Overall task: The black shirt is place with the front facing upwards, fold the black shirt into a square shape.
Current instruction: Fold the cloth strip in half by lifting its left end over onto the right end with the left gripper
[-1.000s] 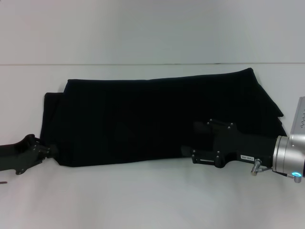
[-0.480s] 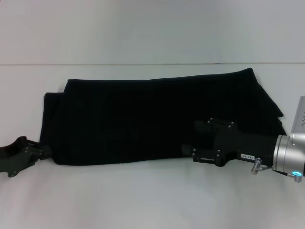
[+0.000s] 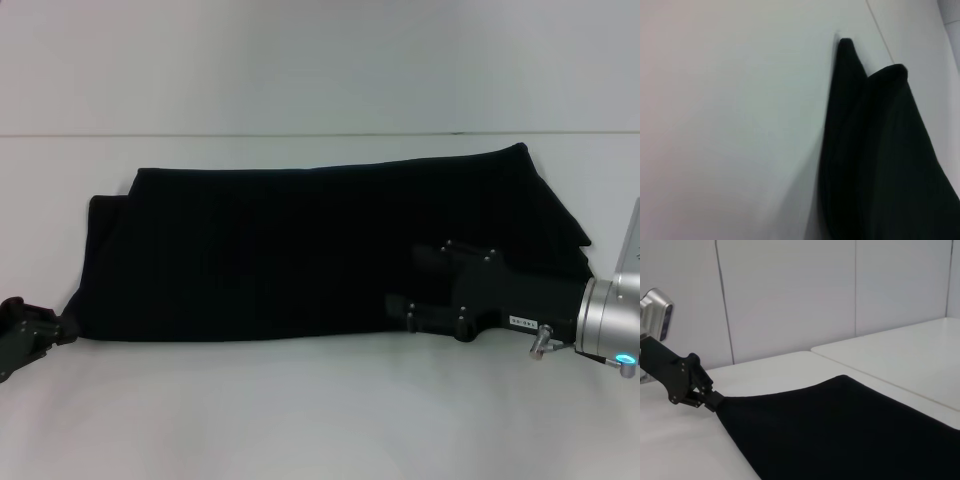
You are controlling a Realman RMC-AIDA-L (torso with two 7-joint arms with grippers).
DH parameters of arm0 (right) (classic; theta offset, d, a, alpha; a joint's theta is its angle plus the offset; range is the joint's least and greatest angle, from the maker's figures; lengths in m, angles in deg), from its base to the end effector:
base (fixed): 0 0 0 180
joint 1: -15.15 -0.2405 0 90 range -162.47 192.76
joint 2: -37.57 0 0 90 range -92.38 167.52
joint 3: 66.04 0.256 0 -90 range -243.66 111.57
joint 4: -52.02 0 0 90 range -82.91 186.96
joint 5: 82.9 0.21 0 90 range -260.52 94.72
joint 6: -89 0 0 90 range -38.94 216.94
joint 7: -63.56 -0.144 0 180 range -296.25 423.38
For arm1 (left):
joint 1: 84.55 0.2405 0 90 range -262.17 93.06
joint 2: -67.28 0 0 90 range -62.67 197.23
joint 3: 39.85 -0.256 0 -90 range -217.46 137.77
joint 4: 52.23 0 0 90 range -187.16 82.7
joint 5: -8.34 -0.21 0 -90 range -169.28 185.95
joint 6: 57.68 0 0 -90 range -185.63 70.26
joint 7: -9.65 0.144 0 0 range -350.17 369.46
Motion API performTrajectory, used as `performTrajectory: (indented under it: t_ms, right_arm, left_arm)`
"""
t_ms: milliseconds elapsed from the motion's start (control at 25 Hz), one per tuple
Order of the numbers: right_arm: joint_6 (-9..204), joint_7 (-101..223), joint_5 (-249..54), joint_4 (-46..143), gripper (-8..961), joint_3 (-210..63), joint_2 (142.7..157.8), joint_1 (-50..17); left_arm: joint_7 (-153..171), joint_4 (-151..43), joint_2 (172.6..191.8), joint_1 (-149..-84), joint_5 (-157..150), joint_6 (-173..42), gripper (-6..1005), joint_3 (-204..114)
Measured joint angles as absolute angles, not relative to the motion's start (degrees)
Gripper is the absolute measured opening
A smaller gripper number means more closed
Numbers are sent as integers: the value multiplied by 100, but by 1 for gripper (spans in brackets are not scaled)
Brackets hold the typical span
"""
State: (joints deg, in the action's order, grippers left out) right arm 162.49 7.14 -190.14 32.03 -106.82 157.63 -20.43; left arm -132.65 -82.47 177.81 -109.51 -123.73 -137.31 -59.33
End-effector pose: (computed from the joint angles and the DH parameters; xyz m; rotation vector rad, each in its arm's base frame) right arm 0.2595 0.3464 -0.0564 -2.6278 0.4090 0.6498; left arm -0.3839 0.3016 0.0622 -1.5976 -2.2057 -0.7156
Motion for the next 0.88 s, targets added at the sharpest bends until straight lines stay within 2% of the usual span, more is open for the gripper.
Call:
performTrajectory:
  t_ms: [240,600,880]
  right_arm:
    - [16269,714,-18956,3182,836,-10682,15762,-2053]
    - [16253,714,-18932,3177,836,-10632,15746,-1971]
    - [16243,674,-18932,3175,836,-10598,15734,-1879]
  left_arm:
    - [-13236,-8286,17698,-10944,-12523,-13781,73,-5891]
    - [-13238,-8432,17359,-10934,-13166,-13940,64,-5212]
    - [-13139,-8506,17286,-11058,-13083,-14399,64,-4934]
